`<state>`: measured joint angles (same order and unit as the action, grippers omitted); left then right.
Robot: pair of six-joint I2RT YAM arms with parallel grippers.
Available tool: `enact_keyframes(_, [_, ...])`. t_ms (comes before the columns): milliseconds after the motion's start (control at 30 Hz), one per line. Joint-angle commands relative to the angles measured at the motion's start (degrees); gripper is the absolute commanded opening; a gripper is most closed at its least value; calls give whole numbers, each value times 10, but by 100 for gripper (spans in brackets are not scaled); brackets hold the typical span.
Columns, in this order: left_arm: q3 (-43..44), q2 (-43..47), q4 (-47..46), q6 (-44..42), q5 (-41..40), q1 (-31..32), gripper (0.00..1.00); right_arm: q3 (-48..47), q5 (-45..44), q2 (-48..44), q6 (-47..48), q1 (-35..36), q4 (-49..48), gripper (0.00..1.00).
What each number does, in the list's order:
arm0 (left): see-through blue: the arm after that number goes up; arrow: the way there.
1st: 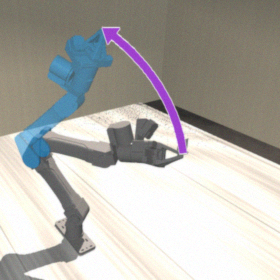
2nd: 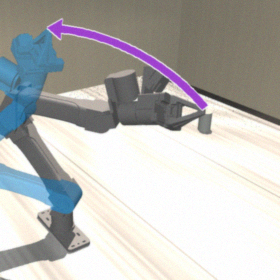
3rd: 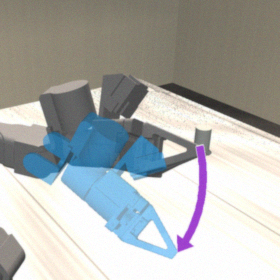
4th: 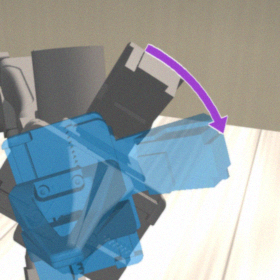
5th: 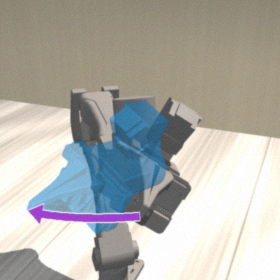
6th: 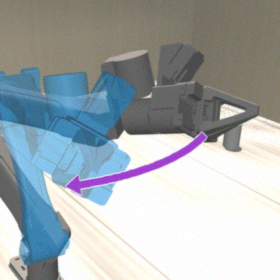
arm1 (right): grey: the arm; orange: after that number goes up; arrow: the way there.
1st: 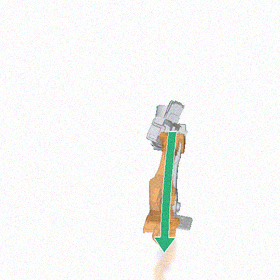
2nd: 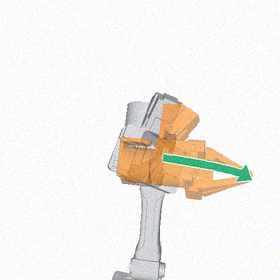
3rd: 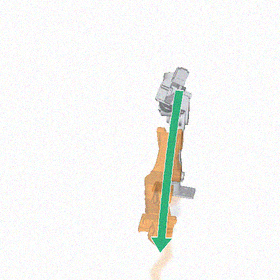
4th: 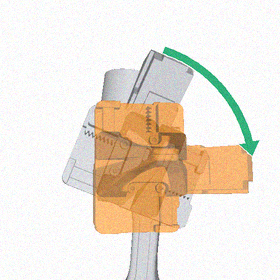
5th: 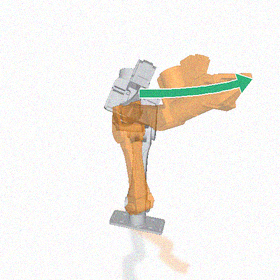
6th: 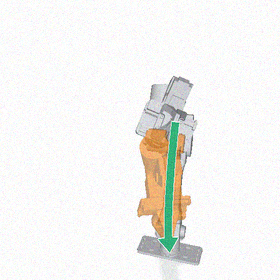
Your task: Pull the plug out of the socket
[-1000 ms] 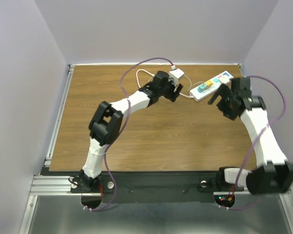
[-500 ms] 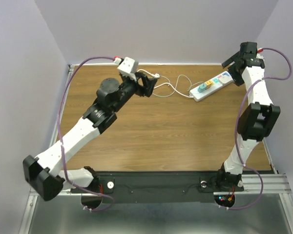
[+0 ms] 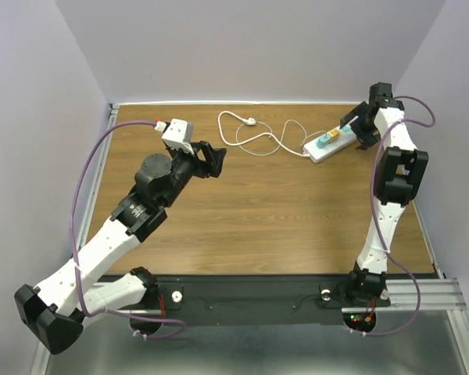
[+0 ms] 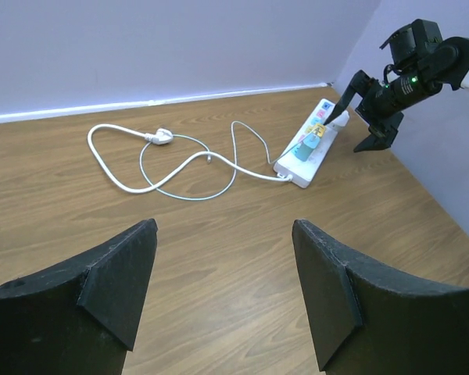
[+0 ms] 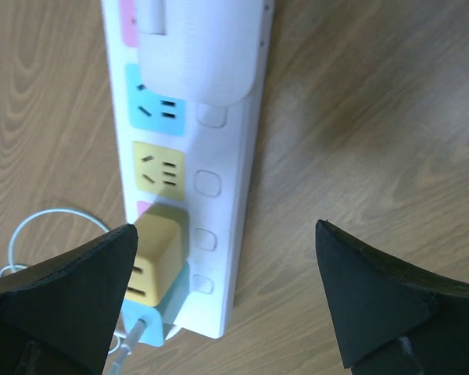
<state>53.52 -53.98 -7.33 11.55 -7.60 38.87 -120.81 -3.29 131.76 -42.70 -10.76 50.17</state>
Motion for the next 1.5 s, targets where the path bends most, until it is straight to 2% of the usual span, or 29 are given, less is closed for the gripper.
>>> enact_keyframes(0, [-10,34,-1,14,-19,-1,81,-54,28,13,-10,0,-3,100])
enact_keyframes(233, [-18,48,25,14,-21,0,81,-82,78,67,-2,0,-2,100])
enact_keyframes(433, [-33,48,26,9,-23,-1,81,-86,121,69,19,4,-3,100])
enact_keyframes(700, [-37,24,8,7,-11,0,81,-8,126,18,46,36,-10,94])
enact_keyframes(900, [-38,22,7,1,-7,-1,81,79,126,-19,39,101,-41,93])
enact_keyframes(1133, [-61,62,24,1,-16,-1,81,259,137,-119,5,176,-110,87])
enact_keyframes(1233, [-73,89,35,4,-15,-2,81,342,144,-168,-22,239,-143,80])
enact_keyframes(1300, [-75,99,46,5,-16,-2,81,377,143,-199,-52,272,-167,79])
enact_keyframes(1467, [-73,132,72,3,-21,-2,81,450,120,-240,-132,404,-197,77])
